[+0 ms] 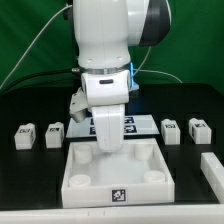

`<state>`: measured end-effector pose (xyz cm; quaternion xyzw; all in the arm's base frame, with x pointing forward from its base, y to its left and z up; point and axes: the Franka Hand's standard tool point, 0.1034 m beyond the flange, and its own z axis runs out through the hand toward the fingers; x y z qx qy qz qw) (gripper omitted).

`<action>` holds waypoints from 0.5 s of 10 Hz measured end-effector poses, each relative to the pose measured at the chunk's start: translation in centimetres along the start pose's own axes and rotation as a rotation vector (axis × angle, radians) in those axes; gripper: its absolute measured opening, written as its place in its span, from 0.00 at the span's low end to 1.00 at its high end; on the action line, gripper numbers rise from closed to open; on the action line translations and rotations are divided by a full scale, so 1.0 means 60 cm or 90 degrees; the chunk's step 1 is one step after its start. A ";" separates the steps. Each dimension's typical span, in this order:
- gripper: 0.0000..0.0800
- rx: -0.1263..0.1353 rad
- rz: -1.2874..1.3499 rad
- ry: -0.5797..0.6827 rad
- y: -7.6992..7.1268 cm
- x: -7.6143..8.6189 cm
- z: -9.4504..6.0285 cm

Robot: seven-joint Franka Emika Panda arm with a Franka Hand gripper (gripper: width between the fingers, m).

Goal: Assemble one leg

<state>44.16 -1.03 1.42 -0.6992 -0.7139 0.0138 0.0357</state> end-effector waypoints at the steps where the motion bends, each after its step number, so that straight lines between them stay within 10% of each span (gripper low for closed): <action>1: 0.08 0.000 0.000 0.000 0.000 0.000 0.000; 5: 0.08 -0.027 0.015 0.018 0.044 0.076 0.001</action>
Offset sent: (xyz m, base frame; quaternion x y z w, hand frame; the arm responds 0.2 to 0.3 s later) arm 0.0314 0.0634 -0.0065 -0.0302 0.0174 0.0014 0.9994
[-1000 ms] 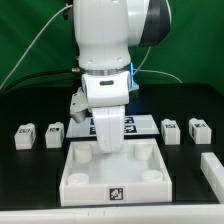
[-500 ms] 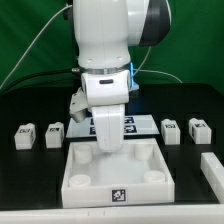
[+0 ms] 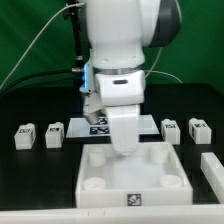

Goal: Assemble one leg

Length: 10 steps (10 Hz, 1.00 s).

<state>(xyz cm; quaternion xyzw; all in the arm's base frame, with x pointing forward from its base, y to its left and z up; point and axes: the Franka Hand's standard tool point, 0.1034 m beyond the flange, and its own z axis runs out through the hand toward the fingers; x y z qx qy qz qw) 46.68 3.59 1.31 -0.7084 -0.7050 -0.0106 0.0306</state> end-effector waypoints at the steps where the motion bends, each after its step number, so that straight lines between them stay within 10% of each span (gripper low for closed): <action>1: 0.08 -0.009 -0.009 0.006 0.015 0.014 0.000; 9: 0.08 -0.024 0.003 0.015 0.038 0.040 0.001; 10: 0.19 -0.024 0.004 0.015 0.037 0.039 0.002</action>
Offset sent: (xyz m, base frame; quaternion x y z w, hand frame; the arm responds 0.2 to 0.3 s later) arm 0.0233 0.0310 -0.0068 -0.0308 0.0019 -0.0219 0.9993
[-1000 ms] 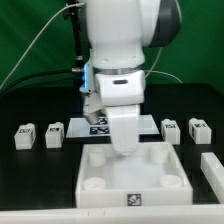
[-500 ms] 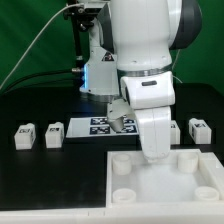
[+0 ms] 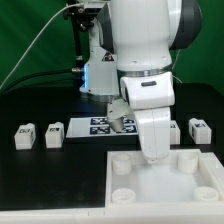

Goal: Assemble one leg

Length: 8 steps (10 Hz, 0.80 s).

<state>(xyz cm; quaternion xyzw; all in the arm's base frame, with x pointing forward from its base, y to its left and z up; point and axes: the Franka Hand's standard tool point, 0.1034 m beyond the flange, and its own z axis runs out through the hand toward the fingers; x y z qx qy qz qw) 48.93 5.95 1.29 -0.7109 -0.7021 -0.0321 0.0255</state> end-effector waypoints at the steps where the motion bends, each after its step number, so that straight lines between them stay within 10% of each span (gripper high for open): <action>1: 0.19 0.000 0.000 0.000 0.000 0.000 0.000; 3: 0.59 0.000 0.001 0.000 0.000 -0.001 0.000; 8: 0.81 0.000 0.002 0.000 0.000 -0.003 0.000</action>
Offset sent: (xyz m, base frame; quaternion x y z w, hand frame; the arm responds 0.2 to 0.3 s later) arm 0.0000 0.0000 0.0000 0.0000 0.0000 0.0000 1.0000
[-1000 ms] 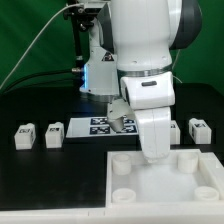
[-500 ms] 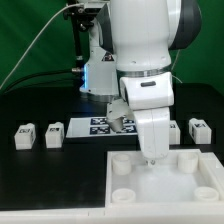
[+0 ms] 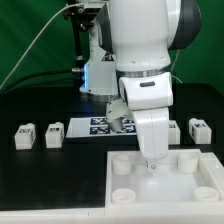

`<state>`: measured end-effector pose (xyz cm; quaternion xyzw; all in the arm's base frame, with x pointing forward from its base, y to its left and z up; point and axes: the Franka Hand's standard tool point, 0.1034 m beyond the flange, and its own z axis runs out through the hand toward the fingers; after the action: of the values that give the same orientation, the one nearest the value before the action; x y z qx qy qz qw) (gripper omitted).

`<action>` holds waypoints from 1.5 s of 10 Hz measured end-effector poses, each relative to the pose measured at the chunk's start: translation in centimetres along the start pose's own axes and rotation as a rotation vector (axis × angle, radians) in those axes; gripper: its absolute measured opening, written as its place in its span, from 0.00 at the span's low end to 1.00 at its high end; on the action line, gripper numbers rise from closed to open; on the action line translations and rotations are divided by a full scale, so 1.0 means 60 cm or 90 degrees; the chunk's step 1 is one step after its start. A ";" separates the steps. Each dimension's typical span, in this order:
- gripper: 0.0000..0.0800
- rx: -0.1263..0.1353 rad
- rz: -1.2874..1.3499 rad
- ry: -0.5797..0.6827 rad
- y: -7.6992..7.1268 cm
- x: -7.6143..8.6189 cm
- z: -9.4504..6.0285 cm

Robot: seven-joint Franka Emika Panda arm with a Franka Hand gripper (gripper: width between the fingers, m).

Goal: Assemble one leg

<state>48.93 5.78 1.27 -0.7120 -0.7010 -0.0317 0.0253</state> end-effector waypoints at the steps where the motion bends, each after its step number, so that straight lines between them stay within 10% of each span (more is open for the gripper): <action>1: 0.81 0.000 0.000 0.000 0.000 -0.001 0.000; 5: 0.81 -0.006 0.054 -0.003 -0.007 0.005 -0.017; 11: 0.81 -0.014 0.551 -0.003 -0.098 0.178 -0.083; 15: 0.81 -0.004 0.777 0.008 -0.104 0.195 -0.082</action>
Offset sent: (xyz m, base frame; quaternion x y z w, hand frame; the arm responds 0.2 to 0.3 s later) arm 0.0000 0.0000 0.0000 0.0000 0.0000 0.0000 1.0000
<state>42.85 17.17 7.07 -0.9851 -0.1660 -0.0179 0.0408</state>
